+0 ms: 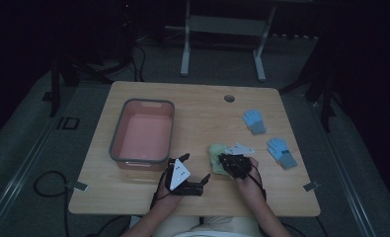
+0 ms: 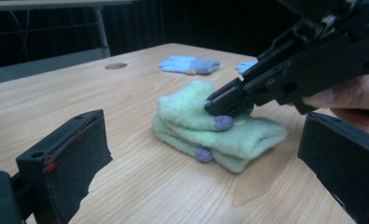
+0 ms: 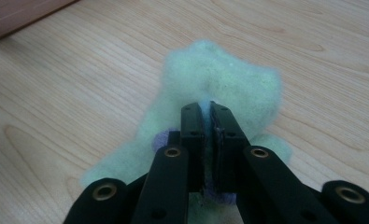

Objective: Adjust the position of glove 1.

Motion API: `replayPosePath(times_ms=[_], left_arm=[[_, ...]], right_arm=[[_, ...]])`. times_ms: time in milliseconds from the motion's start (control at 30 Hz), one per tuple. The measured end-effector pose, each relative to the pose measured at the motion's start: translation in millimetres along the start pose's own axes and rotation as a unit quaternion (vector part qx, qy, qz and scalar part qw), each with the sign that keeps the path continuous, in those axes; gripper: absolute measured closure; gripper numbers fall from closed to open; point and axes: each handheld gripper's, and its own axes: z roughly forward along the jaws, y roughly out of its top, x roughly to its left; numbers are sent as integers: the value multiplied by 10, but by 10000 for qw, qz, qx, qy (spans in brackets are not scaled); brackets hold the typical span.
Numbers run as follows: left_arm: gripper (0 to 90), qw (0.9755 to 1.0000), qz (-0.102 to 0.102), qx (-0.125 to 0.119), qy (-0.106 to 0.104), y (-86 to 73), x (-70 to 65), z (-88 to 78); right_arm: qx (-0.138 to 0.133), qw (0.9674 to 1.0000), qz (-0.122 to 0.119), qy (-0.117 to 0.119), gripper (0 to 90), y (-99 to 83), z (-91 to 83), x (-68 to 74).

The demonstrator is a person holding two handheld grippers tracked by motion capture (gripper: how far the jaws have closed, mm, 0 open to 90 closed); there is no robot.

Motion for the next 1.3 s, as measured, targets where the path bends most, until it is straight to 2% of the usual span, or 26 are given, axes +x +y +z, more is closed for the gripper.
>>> replayPosePath(times_ms=[133, 167, 200, 233, 267, 333, 367, 400, 433, 500, 567, 600, 667, 700, 733, 767, 800, 833, 867, 933, 1000, 1033, 1133, 1200, 1233, 1300], left_arm=[[17, 9986, 452, 258, -6, 34, -63, 13], [17, 9986, 452, 258, -6, 34, -63, 13], [17, 9986, 356, 321, -236, 82, -69, 12], [17, 9986, 283, 309, -322, 102, -73, 15], [18, 9983, 236, 350, -398, 133, -74, 20], [60, 9972, 166, 519, -506, 187, -85, 42], [60, 9961, 105, 687, -545, 220, -96, 61], [70, 9952, 103, 715, -655, 235, -104, 70], [70, 9944, 173, 724, -749, 248, -116, 77], [70, 9914, 381, 811, -952, 272, -151, 106], [95, 9905, 503, 853, -950, 280, -168, 122], [95, 9877, 743, 899, -1044, 308, -188, 168], [153, 9840, 941, 976, -1158, 339, -194, 225], [238, 9797, 1222, 959, -1266, 364, -199, 269], [287, 9797, 1222, 959, -1266, 364, -199, 269], [287, 9772, 1342, 978, -1324, 377, -196, 296], [327, 9728, 1449, 1030, -1484, 388, -199, 359], [346, 9728, 1449, 1030, -1484, 388, -199, 359], [346, 9705, 1508, 1084, -1536, 385, -205, 396], [365, 9646, 1654, 1178, -1685, 368, -203, 467], [365, 9587, 1824, 1358, -1706, 341, -193, 555], [365, 9573, 1844, 1410, -1725, 331, -177, 593], [366, 9537, 1813, 1541, -1838, 313, -123, 680], [379, 9494, 1878, 1659, -1895, 289, -106, 726], [389, 9444, 2018, 1781, -1887, 257, -108, 763], [398, 9407, 2090, 1874, -1906, 223, -119, 793]], right_arm=[[-142, 9999, -10, 50, 758, 47, -87, -20], [-142, 9999, -10, 50, 758, 47, -87, -20], [-368, 9993, -25, 73, 601, 98, -190, -70], [-368, 9993, -25, 73, 601, 98, -190, -70], [-494, 9986, 24, 176, 474, 137, -261, -121], [-675, 9973, 135, 245, 386, 172, -345, -190], [-675, 9973, 135, 245, 386, 172, -345, -190], [-752, 9963, 198, 354, 306, 190, -394, -234], [-789, 9954, 262, 481, 199, 212, -452, -295], [-817, 9950, 297, 499, 194, 218, -469, -315], [-873, 9938, 362, 584, 174, 225, -494, -353], [-897, 9931, 400, 636, 152, 229, -500, -376], [-856, 9913, 546, 840, 125, 244, -485, -461], [-829, 9895, 629, 1007, 130, 266, -448, -518], [-829, 9895, 629, 1007, 130, 266, -448, -518], [-814, 9893, 656, 1016, 127, 280, -424, -537], [-739, 9896, 694, 1018, 101, 317, -367, -556], [-739, 9896, 694, 1018, 101, 317, -367, -556], [-648, 9912, 684, 927, 101, 336, -330, -552], [-539, 9917, 635, 977, 102, 355, -248, -552], [-542, 9911, 507, 1103, 178, 362, -108, -565], [-531, 9904, 451, 1195, 237, 362, -53, -576], [-461, 9905, 375, 1239, 266, 356, 58, -591], [-307, 9904, 280, 1318, 332, 317, 216, -627], [-186, 9903, 302, 1344, 358, 298, 268, -641], [-46, 9896, 331, 1399, 392, 250, 351, -674]])
